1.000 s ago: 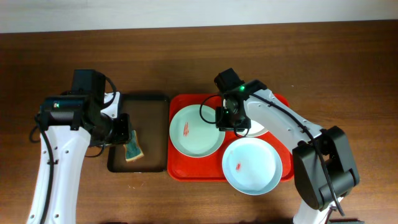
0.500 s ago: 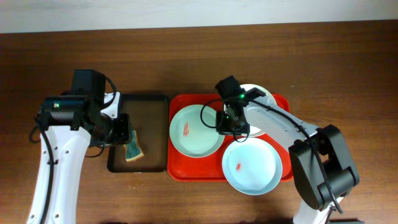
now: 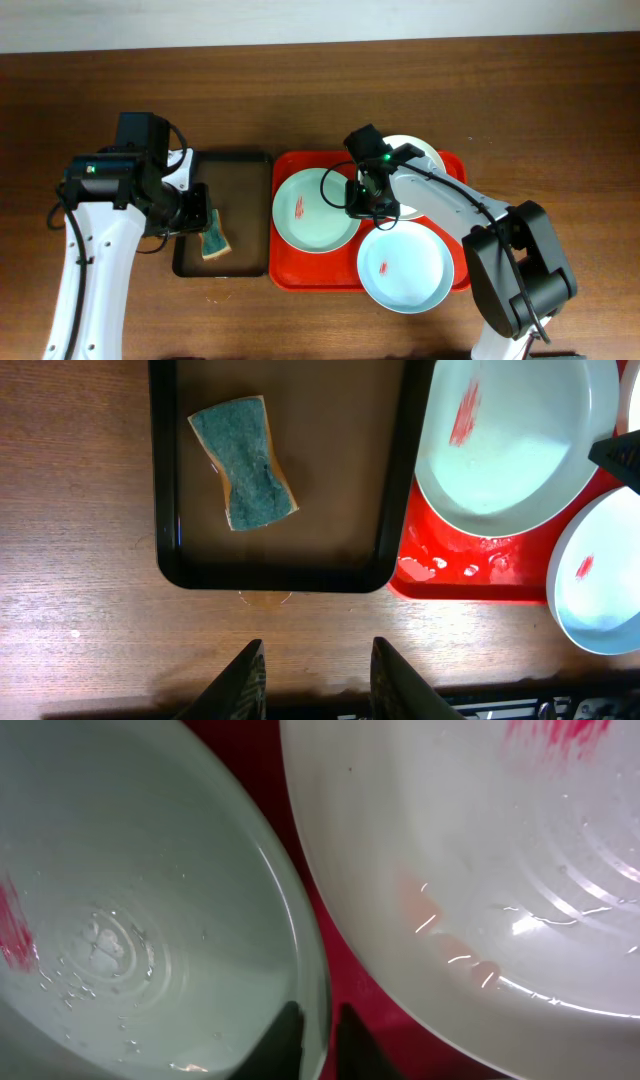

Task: Clean dirty plates on tray and stack at the side
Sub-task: 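Move the right gripper to the pale green plate rim and grip it, then lower the left gripper onto the sponge on the black tray and grasp it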

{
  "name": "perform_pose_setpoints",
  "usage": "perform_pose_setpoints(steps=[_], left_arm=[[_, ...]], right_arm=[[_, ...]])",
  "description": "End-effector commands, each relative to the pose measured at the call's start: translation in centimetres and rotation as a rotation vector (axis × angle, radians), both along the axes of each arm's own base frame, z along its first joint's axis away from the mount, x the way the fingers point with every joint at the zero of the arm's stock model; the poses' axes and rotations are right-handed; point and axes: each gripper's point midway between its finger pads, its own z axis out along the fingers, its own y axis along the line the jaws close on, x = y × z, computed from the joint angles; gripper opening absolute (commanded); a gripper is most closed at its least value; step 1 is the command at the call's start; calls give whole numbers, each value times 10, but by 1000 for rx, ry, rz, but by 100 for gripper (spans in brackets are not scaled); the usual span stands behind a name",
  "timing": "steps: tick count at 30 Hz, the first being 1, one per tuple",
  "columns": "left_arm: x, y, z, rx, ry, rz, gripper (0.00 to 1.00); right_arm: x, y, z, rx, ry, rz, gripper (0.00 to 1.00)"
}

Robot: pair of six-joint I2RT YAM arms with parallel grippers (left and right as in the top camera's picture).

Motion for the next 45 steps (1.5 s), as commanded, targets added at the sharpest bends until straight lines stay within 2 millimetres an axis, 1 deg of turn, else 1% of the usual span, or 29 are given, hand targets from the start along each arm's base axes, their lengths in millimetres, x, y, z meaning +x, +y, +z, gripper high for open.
perform_pose_setpoints(steps=[1, 2, 4, 5, 6, 10, 13, 14, 16, 20, 22, 24, 26, 28, 29, 33, 35, 36, 38, 43, 45], left_arm=[[-2, 0, -1, 7, 6, 5, 33], [-2, 0, -1, 7, 6, 5, 33], [-2, 0, -1, 6, 6, 5, 33], [-2, 0, -1, 6, 6, 5, 33], [-2, 0, -1, 7, 6, 5, 33], [-2, 0, -1, 6, 7, 5, 33], [-2, 0, -1, 6, 7, 5, 33], [-2, 0, -1, 6, 7, 5, 33], [-2, 0, -1, 6, 7, 5, 33], [-2, 0, -1, 6, 7, 5, 33], [-2, 0, -2, 6, 8, 8, 33], [-3, 0, -5, 6, 14, 13, 33], [-6, 4, -15, 19, 41, 72, 35], [-9, 15, -34, 78, 68, 133, 39], [-8, 16, -39, 83, 69, 149, 40], [6, 17, -65, 85, 31, 181, 38], [8, 17, -77, 89, 62, 182, 37], [8, 18, -84, 95, 88, 181, 38], [12, 18, -103, 102, 143, 178, 37], [24, 18, -151, 114, 245, 174, 28], [28, 21, -159, 118, 252, 179, 27]], right_arm=[[-4, -1, -6, -21, 9, 7, 9], [-5, -1, -6, -21, 9, 7, 9], [-5, -2, -7, -23, 12, 7, 24], [-6, -2, -7, -24, 13, 7, 27], [-5, -2, -7, -22, 10, 7, 27], [-4, -1, -7, -19, 4, 7, 13], [-4, -1, -8, -20, 4, 7, 13], [-6, -2, -11, -19, 4, 7, 11], [-8, -3, -13, -22, 10, 7, 5], [-8, -3, -13, -20, 14, 7, 4], [-12, -3, -9, -20, 34, 7, 4], [-14, 2, -5, 5, 55, 11, 4], [-14, 3, -4, 13, 57, 12, 4], [-14, 3, -4, 13, 57, 12, 4], [-14, 3, -4, 13, 57, 12, 4], [-14, 3, -4, 13, 57, 12, 5], [-14, 3, -4, 13, 57, 12, 6], [-14, 3, -4, 13, 56, 12, 10], [-13, 4, -4, 14, 53, 12, 10], [-13, 4, -4, 15, 53, 12, 10], [-13, 4, -4, 14, 53, 12, 10]])
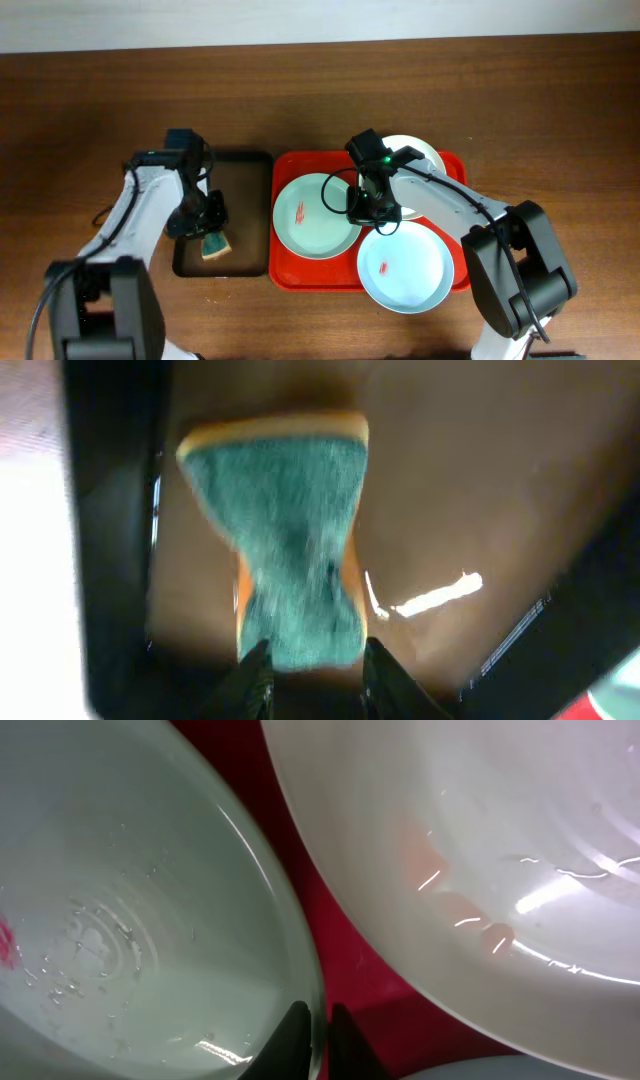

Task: Clean dirty plates on tray and stack at the side
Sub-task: 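Lower the left gripper onto the sponge on the black tray and grasp it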

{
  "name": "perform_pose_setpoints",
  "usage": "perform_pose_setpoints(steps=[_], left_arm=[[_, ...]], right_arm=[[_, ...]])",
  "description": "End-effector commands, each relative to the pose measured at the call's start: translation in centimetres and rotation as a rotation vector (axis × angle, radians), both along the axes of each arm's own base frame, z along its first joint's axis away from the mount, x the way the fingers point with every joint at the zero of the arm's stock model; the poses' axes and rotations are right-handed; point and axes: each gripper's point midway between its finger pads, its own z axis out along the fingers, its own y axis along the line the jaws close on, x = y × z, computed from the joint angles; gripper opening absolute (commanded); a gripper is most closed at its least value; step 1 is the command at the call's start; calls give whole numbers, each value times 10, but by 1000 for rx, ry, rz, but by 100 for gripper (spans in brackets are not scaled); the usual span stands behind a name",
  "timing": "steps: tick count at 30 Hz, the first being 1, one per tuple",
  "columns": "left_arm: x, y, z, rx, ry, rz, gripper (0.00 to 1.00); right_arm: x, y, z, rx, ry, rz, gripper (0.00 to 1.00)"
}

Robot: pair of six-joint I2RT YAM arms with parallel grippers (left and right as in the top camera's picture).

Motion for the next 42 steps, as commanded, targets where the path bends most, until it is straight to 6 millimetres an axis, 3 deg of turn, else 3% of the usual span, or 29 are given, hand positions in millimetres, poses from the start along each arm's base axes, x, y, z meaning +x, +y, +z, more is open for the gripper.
perform_pose_setpoints(steps=[1, 5, 15, 19, 22, 23, 24, 25, 26, 31, 35, 37, 42], left_arm=[[2, 7, -17, 23, 30, 14, 28], [6, 23, -17, 67, 15, 40, 29], [12, 16, -22, 62, -13, 22, 30], [-2, 17, -35, 64, 18, 22, 32], [1, 17, -45, 62, -15, 23, 31], [3, 16, -47, 62, -25, 23, 28], [5, 16, -47, 61, -35, 24, 9], [6, 16, -47, 61, -38, 23, 1], [6, 16, -47, 61, -38, 23, 0], [15, 16, -35, 56, -52, -21, 0], [41, -10, -1, -89, -170, -186, 0], [51, -12, 14, -88, -239, -247, 0], [50, -25, 10, -156, -264, -295, 0]], right_arm=[[2, 5, 1, 8, -4, 10, 10], [2, 5, 1, 8, -5, 10, 10], [2, 5, 1, 9, -7, 10, 10], [2, 5, 1, 9, -7, 10, 10], [2, 5, 1, 9, -8, 11, 10], [2, 5, 1, 10, -7, 10, 10], [2, 5, 1, 10, -7, 10, 10], [2, 5, 1, 9, -7, 10, 10], [2, 5, 1, 9, -7, 11, 10], [2, 5, 1, 9, -7, 10, 10], [2, 6, 1, 10, -7, 11, 10], [2, 5, 1, 10, -7, 10, 11], [3, 6, 2, 11, -11, 12, 19]])
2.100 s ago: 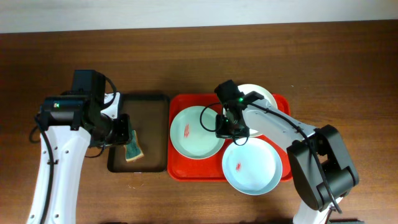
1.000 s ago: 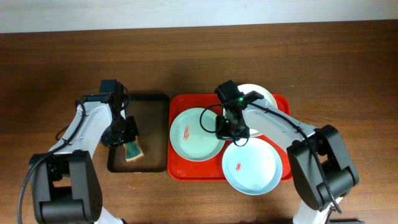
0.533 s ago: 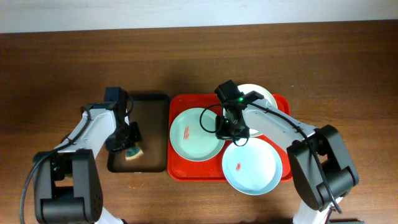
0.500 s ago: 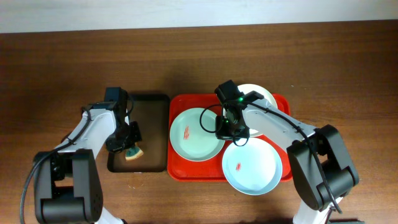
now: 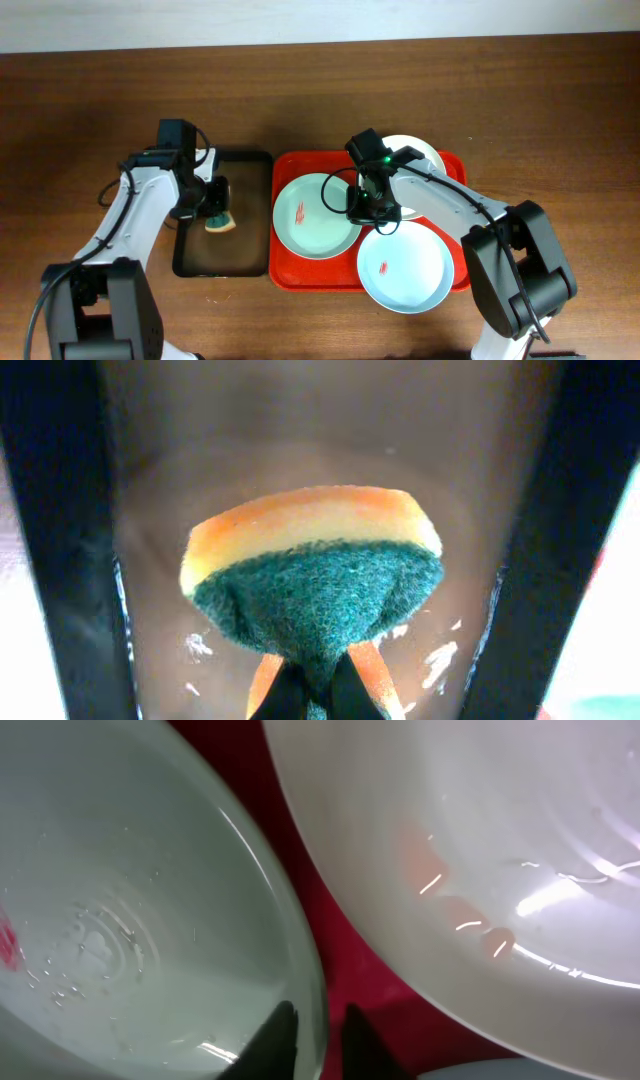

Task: Clean dirty plates on tray and stack at the side
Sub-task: 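Lower the left gripper onto the sponge on the black tray and grasp it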

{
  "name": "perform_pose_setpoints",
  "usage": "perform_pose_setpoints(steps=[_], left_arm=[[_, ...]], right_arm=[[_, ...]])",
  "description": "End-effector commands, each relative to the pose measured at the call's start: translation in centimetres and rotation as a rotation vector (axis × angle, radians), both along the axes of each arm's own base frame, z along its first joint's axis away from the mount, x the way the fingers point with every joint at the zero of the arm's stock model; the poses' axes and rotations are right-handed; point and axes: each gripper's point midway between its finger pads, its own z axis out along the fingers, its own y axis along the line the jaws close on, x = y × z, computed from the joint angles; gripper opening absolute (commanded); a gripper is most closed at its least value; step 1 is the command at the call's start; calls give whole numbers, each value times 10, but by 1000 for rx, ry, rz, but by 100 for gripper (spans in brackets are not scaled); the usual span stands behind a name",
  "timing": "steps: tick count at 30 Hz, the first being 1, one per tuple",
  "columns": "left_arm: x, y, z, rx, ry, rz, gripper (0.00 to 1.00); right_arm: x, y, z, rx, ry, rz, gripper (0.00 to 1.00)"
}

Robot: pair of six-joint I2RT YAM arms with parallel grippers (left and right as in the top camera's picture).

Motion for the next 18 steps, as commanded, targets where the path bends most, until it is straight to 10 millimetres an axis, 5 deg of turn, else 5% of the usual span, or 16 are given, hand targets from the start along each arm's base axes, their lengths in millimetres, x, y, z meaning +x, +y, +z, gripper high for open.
perform_pose_setpoints(steps=[1, 8, 14, 17, 18], left_arm=[[2, -14, -1, -57, -40, -74, 0], [-10, -15, -29, -61, 19, -50, 0], [-16, -30, -68, -47, 109, -99, 0], [-17, -29, -71, -43, 120, -99, 0], [-15, -29, -70, -43, 116, -99, 0]], right_arm=[[2, 6, 1, 9, -7, 12, 19], [6, 7, 2, 16, -22, 12, 29], [5, 7, 1, 15, -20, 13, 29], [5, 7, 0, 16, -22, 13, 28], [5, 7, 0, 16, -22, 13, 21]])
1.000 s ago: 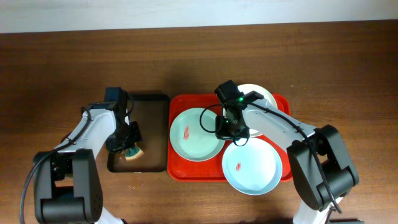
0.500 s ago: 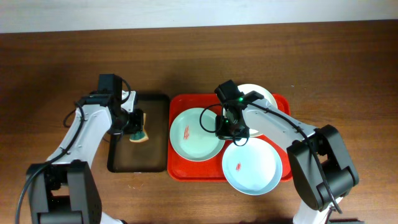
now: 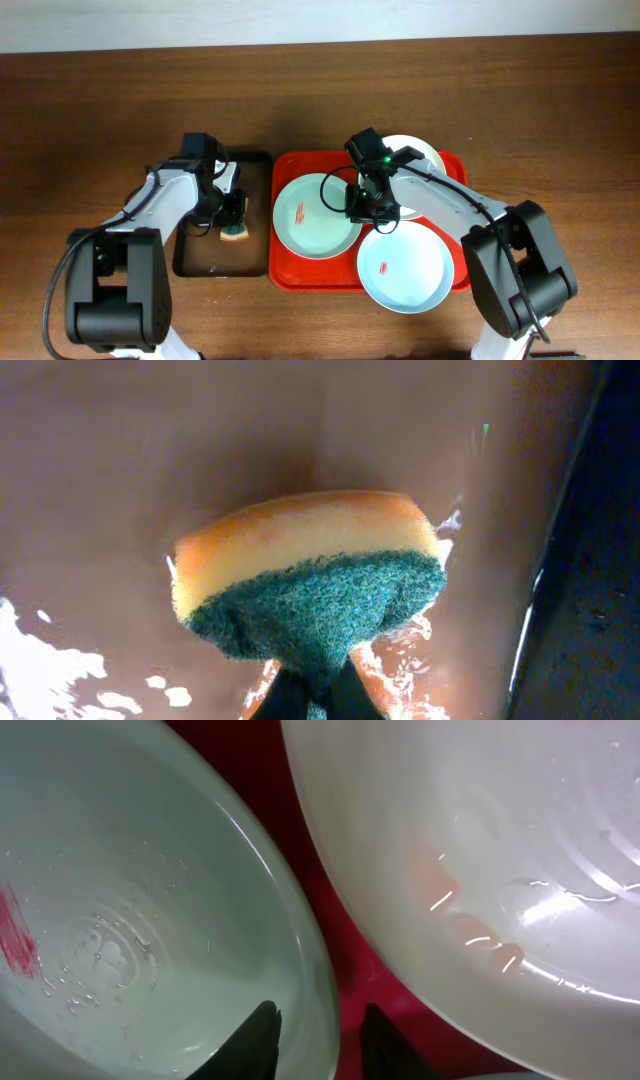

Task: Clean dirty plates on tray and stack at the side
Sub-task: 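Lower the left gripper onto the sponge on the black tray and grasp it, then carry the sponge with the left gripper over the pale green plate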

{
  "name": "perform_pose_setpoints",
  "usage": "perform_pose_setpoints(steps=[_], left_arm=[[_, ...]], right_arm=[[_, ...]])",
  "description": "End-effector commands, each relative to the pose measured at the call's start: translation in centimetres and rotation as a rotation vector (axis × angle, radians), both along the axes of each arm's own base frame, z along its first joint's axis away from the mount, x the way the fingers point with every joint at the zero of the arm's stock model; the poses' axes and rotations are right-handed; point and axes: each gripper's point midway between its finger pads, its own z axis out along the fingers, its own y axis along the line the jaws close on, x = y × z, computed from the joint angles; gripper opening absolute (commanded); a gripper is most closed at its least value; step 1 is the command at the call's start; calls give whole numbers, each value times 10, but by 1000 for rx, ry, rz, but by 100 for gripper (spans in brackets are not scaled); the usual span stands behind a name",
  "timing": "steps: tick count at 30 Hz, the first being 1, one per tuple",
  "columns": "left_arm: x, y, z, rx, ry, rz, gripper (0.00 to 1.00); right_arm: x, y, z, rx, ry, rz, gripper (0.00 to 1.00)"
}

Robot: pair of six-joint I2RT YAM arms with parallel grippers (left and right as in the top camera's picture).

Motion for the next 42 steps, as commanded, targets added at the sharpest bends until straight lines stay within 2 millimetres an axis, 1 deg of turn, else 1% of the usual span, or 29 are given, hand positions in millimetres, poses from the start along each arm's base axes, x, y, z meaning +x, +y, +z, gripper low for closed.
perform_pose_setpoints(steps=[1, 2, 3, 4, 5, 6, 7, 8, 9, 10, 11, 13, 15, 17, 18, 19, 21, 22, 23, 25, 26, 28, 29, 30, 31, 34, 37, 40, 42], left_arm=[[-5, -4, -11, -3, 48, -10, 0], [-1, -4, -5, -4, 39, -10, 0], [4, -5, 4, -5, 23, -10, 0], [11, -5, 21, -7, -8, -10, 0], [16, -5, 36, -9, -39, -3, 0], [18, -6, 47, -12, -67, -4, 0], [20, -6, 59, -13, -99, -4, 0], [21, -5, 71, -12, -134, -3, 0], [20, -5, 77, -14, -144, 3, 0], [16, -3, 78, -2, -130, 32, 0], [13, 2, 76, 21, -110, 62, 0], [7, 5, 74, 38, -88, 65, 0], [7, 4, 74, 35, -87, 65, 0], [5, 5, 74, 35, -79, 70, 0], [5, 5, 74, 32, -70, 101, 0], [7, 5, 76, 34, -76, 113, 0], [10, 13, 84, 78, -85, 119, 0], [12, 15, 92, 92, -86, 121, 0], [13, 10, 97, 80, -89, 112, 0], [13, -8, 99, 22, -93, 70, 0], [12, -24, 101, -31, -97, 22, 0], [13, -46, 103, -69, -114, -29, 0], [13, -52, 104, -72, -123, -46, 0], [14, -63, 105, -83, -136, -73, 0], [14, -77, 106, -109, -144, -86, 0], [10, -105, 104, -119, -164, -118, 0], [11, -120, 100, -128, -177, -146, 0], [13, -123, 90, -126, -157, -133, 0], [13, -123, 77, -116, -123, -131, 0]], right_arm=[[0, 4, 0, 3, -3, 11, 9], [0, 4, 0, 3, -3, 11, 4], [0, 4, 0, 3, -3, 11, 4], [0, 4, 0, 3, -3, 11, 4], [0, 4, 0, 3, -3, 11, 26], [0, 4, 0, 3, -3, 11, 40], [0, 4, 0, 3, -3, 11, 42], [0, 4, 0, 3, -3, 11, 41], [0, 4, -1, 3, -2, 11, 40], [0, 5, -1, 3, -1, 12, 34], [-1, 5, -1, 2, 0, 13, 32], [-5, 7, -2, 0, 6, 23, 11], [-7, 11, -2, 3, 6, 30, 4], [-8, 12, -2, 5, 12, 8, 4], [-7, 12, -2, 4, 12, 8, 4], [-7, 12, -2, 4, 12, 7, 4], [-7, 12, -2, 5, 14, 0, 4], [-8, 13, -2, 11, 18, 1, 4], [-9, 13, -2, 13, 22, 2, 4], [-11, 16, -1, 28, 32, 5, 4], [-11, 16, -1, 29, 30, 4, 4], [-10, 15, -1, 26, 28, 4, 4], [-10, 15, -1, 25, 28, 4, 4], [-10, 15, -1, 26, 28, 4, 4], [-10, 15, -1, 26, 29, 4, 4], [-10, 15, -1, 25, 28, 4, 4], [-10, 15, -1, 25, 28, 4, 4], [-10, 15, -1, 25, 28, 4, 4], [-10, 15, -1, 25, 28, 4, 4]])
